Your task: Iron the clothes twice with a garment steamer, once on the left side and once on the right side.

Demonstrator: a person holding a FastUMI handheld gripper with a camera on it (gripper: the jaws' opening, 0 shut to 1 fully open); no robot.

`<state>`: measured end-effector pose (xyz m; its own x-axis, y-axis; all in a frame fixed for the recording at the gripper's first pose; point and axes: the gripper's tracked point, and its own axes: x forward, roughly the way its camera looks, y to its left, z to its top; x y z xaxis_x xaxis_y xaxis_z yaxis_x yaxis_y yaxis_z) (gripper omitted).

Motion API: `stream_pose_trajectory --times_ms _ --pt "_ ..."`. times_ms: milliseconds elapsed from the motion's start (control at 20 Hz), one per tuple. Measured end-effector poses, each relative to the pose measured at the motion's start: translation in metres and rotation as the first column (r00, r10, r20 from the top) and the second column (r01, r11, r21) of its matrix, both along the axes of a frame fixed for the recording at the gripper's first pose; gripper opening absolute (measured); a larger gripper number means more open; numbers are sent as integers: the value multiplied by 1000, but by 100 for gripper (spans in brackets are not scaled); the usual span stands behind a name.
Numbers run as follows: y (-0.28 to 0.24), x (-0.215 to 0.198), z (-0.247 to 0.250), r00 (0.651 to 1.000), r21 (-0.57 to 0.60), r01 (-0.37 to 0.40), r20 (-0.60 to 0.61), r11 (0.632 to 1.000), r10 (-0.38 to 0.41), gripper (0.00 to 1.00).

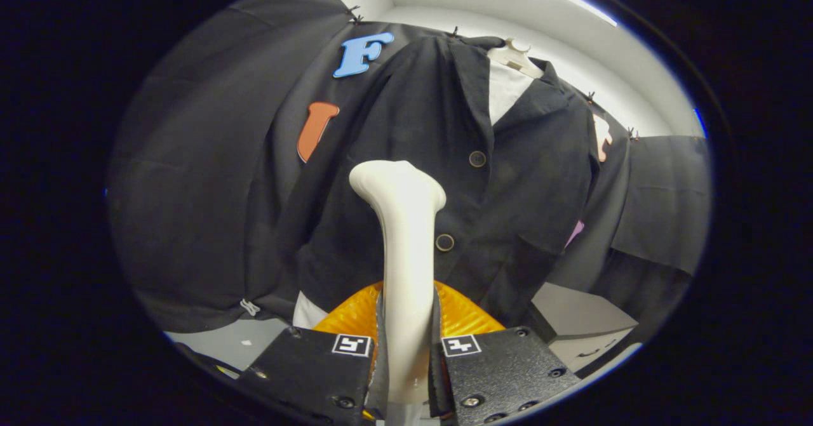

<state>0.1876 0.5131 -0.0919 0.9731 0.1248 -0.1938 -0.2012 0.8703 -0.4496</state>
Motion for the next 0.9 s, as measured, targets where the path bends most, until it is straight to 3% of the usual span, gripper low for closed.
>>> stream_pose_trajectory --times_ms 900 --pt "-27 -39 -97 980 -49 7 -198 999 -17 27"
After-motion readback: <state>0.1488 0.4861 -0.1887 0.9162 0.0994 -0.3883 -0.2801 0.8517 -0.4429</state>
